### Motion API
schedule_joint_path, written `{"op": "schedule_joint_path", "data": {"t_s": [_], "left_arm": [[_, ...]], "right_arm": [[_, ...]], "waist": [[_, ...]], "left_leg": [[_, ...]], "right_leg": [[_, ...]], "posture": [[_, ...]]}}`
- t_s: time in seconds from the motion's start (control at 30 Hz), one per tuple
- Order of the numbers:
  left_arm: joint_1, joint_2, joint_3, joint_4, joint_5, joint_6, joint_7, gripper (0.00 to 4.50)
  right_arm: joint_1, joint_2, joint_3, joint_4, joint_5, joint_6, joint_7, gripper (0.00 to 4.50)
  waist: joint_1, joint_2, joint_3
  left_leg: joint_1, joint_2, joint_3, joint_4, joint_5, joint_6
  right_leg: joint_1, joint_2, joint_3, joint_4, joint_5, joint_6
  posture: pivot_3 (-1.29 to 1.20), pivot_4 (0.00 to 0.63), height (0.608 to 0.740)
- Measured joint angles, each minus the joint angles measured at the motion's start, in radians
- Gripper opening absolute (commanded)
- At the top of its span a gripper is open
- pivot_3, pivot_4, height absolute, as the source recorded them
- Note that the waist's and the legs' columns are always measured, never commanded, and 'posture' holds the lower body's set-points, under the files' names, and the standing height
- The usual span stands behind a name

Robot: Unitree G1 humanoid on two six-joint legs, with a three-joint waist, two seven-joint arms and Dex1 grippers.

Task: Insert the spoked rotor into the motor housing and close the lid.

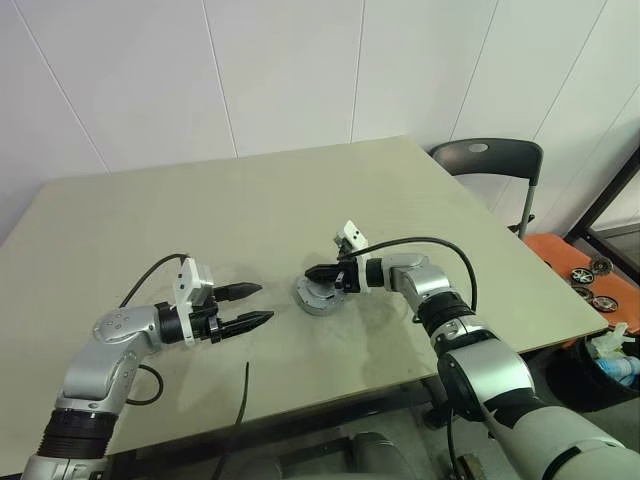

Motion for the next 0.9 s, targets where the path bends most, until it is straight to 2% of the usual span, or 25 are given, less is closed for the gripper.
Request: {"op": "schedule_joint_path", "data": {"t_s": [0.2,0.43,0.57,0.7,0.9], "left_arm": [[0.000,0.000,0.000,-0.002,0.000,0.000,0.003,3.32],[0.000,0.000,0.000,-0.002,0.000,0.000,0.003,3.32],[0.002,0.000,0.001,-0.004,0.000,0.000,0.003,3.32],[0.025,-0.001,0.002,-0.017,-0.001,0.001,0.011,3.32],[0.037,-0.004,0.002,-0.033,-0.004,0.002,0.026,3.32]], "right_arm": [[-0.004,0.009,-0.043,-0.072,0.065,0.002,0.098,0.02],[-0.125,-0.051,-0.105,-0.158,0.156,0.005,0.251,0.02],[-0.134,-0.076,-0.101,-0.101,0.106,-0.166,0.242,0.02],[-0.111,-0.096,-0.091,-0.099,0.069,-0.248,0.219,0.02],[0.034,-0.109,-0.063,-0.364,0.110,-0.158,0.280,1.92]], "waist": [[0.001,0.001,0.001],[0.003,0.001,0.001],[0.002,0.001,0.001],[0.001,0.001,0.001],[0.004,0.001,0.001]], "left_leg": [[-0.002,0.000,-0.002,0.001,0.000,0.000],[-0.002,0.000,-0.002,0.000,0.000,0.000],[-0.002,0.000,0.000,0.000,0.000,0.000],[-0.002,0.000,0.000,-0.001,0.000,0.000],[-0.002,0.000,-0.002,-0.001,0.000,0.000]], "right_leg": [[-0.007,0.000,0.000,0.000,0.001,0.000],[-0.007,-0.001,0.000,-0.001,0.000,0.000],[-0.007,-0.001,0.000,-0.001,0.000,0.000],[-0.007,-0.001,0.000,-0.001,0.000,0.000],[-0.007,-0.001,0.000,-0.001,0.000,0.000]], "posture": [[0.00,0.000,0.740],[0.00,0.000,0.740],[0.00,0.000,0.740],[0.00,0.000,0.740],[0.00,0.000,0.740]]}}
